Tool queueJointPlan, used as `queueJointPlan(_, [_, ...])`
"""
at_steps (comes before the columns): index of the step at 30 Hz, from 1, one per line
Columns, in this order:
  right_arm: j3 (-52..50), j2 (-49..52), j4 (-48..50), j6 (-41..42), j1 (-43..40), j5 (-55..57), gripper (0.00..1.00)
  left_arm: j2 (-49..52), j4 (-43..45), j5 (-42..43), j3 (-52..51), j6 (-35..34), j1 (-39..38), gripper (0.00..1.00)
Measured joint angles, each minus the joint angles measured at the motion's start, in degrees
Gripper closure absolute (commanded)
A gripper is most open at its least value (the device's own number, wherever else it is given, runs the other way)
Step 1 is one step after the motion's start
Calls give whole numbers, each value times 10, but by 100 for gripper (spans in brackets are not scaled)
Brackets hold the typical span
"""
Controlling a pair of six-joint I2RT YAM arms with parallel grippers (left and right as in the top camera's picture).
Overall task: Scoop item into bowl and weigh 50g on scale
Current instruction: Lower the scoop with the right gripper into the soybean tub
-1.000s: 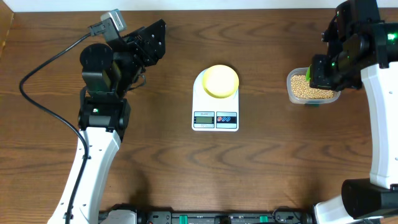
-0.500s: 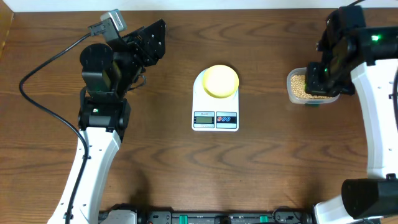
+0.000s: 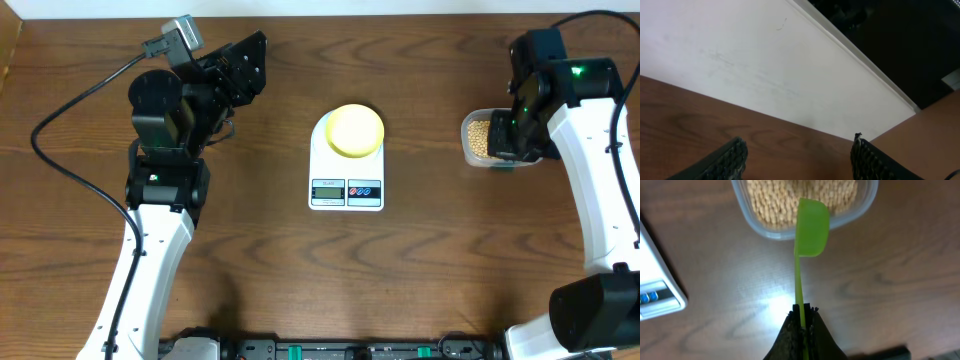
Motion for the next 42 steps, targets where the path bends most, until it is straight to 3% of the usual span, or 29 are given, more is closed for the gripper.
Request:
queueJointPlan(23, [-30,0,-15,10,-2,43,99,0,-15,-25,0,6,0,32])
queueJointPlan(42, [-72,0,28,10,-14,46,99,0,-42,-25,0,8,0,32])
